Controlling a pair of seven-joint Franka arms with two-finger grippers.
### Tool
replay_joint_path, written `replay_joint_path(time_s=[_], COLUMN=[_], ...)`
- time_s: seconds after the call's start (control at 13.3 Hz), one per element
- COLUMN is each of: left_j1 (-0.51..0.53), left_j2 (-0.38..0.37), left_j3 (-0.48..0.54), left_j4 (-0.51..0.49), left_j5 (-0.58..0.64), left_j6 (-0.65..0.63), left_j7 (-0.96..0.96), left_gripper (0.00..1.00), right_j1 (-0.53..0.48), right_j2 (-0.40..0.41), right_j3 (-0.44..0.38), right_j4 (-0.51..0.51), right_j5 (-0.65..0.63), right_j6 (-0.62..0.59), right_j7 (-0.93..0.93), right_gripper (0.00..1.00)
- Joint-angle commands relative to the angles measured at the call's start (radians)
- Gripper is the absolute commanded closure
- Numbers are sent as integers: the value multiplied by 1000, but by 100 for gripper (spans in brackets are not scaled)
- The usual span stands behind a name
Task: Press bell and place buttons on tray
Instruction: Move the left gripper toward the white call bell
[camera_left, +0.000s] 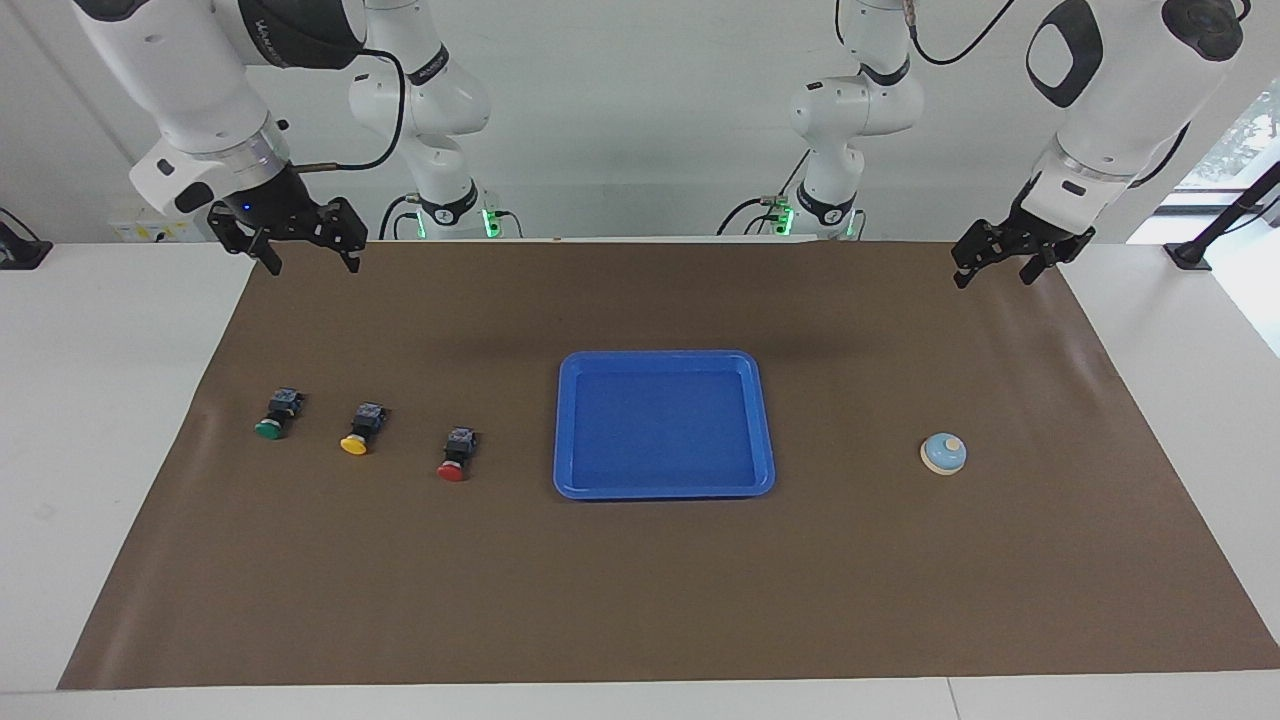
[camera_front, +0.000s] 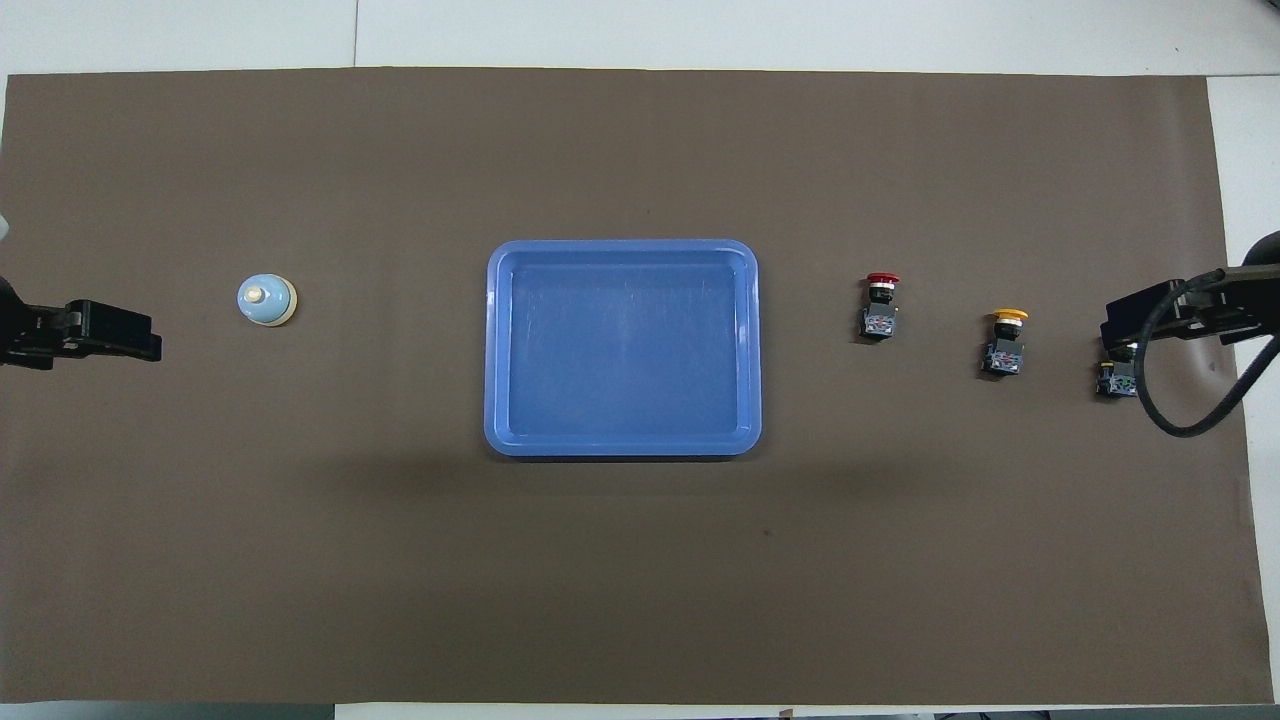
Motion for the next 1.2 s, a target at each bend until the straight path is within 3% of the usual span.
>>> replay_joint_path(time_s=[0.0, 0.38, 0.45, 0.53, 0.68, 0.75, 1.13], left_j1=[-2, 4, 4, 5, 5, 7, 30], left_j2=[-7, -12, 1, 17, 76, 108, 261], left_j3=[3, 4, 3, 3, 3, 3, 3], left_j4=[9, -15, -15, -15, -15, -15, -23], left_j5=[-8, 0, 0, 0, 0, 0, 0], left_j6=[-18, 45, 68, 96, 149, 186, 375], left_j7=[6, 14, 15, 17, 17, 17, 17], left_gripper=[0, 0, 13, 33, 92, 100, 100], right_j1=[-4, -4, -4, -4, -4, -6, -6], right_j2=[2, 2, 2, 2, 2, 2, 2], right_j3=[-5, -5, -5, -5, -5, -5, -5], right_j4=[3, 3, 3, 3, 2, 3, 3], right_j5=[0, 0, 0, -2, 0, -2, 0], right_j6=[-11, -11, -11, -11, -11, -11, -11], right_j7=[-21, -21, -21, -21, -21, -21, -21], right_gripper=[0, 0, 0, 0, 0, 0, 0])
